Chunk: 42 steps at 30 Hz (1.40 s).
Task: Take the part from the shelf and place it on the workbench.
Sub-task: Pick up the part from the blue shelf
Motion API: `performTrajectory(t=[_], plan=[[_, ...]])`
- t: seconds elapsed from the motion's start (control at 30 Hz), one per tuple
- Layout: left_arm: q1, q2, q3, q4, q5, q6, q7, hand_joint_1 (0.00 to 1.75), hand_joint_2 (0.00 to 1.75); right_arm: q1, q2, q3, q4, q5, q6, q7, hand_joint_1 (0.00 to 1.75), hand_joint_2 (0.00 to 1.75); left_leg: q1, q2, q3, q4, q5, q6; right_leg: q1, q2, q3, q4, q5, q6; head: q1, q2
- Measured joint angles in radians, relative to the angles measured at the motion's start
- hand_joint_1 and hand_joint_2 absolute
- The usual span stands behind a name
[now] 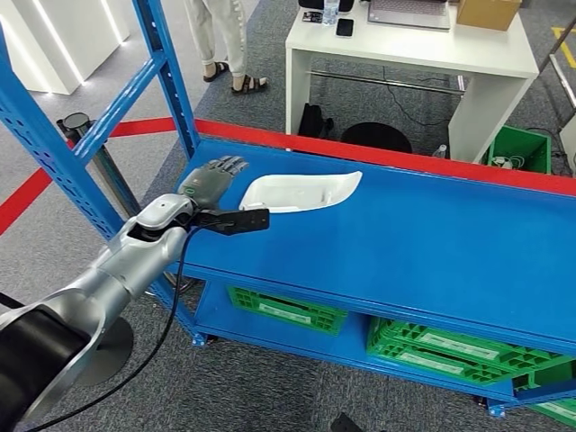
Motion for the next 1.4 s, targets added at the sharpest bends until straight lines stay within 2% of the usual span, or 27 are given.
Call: performTrajectory(t=[0.3, 0.5, 0.63, 0.87, 1.13, 1.4], plan=[[-0.030, -0.006, -0.091, 0.028, -0.107, -0.003, -0.054, 0.00, 1.75, -0.001, 0.000, 0.010, 0.000, -0.001, 0.013, 0.005, 0.00, 0.00, 0.000, 0.000, 0.000, 0.000, 0.000, 0.000, 0.000, 0.000, 0.000, 0.000, 0.000, 0.000, 0.000, 0.000], [-0.039, -0.003, -0.118, 0.037, -0.129, -0.025, -0.072, 0.00, 1.75, -0.001, 0.000, 0.012, 0.000, -0.001, 0.016, 0.005, 0.00, 0.00, 0.000, 0.000, 0.000, 0.000, 0.000, 0.000, 0.000, 0.000, 0.000, 0.000, 0.000, 0.000, 0.000, 0.000], [-0.060, 0.023, -0.176, 0.064, -0.145, -0.064, -0.107, 0.00, 1.75, -0.003, 0.000, 0.016, 0.000, -0.004, 0.016, 0.005, 0.00, 0.00, 0.000, 0.000, 0.000, 0.000, 0.001, -0.001, 0.000, 0.000, 0.000, 0.001, 0.000, 0.000, 0.000, 0.000], [-0.055, 0.057, -0.205, 0.086, -0.129, -0.060, -0.114, 0.00, 1.75, -0.002, 0.000, 0.021, 0.000, -0.008, 0.014, 0.005, 0.00, 0.00, 0.000, 0.000, 0.000, 0.000, 0.001, -0.001, 0.000, 0.000, 0.000, 0.002, 0.000, 0.000, 0.000, 0.000], [-0.016, 0.105, -0.212, 0.113, -0.097, -0.017, -0.042, 0.00, 1.75, 0.004, -0.001, 0.023, 0.000, -0.026, -0.003, 0.009, 0.00, 0.00, 0.000, 0.000, 0.000, 0.000, 0.001, -0.001, 0.000, 0.000, -0.001, 0.003, 0.000, 0.000, 0.000, 0.000], [0.002, 0.144, -0.187, 0.119, -0.062, 0.001, -0.066, 0.00, 1.75, 0.007, -0.005, 0.023, 0.000, -0.032, -0.010, 0.009, 0.00, 0.00, 0.000, 0.000, 0.000, 0.000, 0.002, -0.002, 0.000, 0.000, -0.001, 0.003, 0.000, -0.001, 0.000, 0.000]])
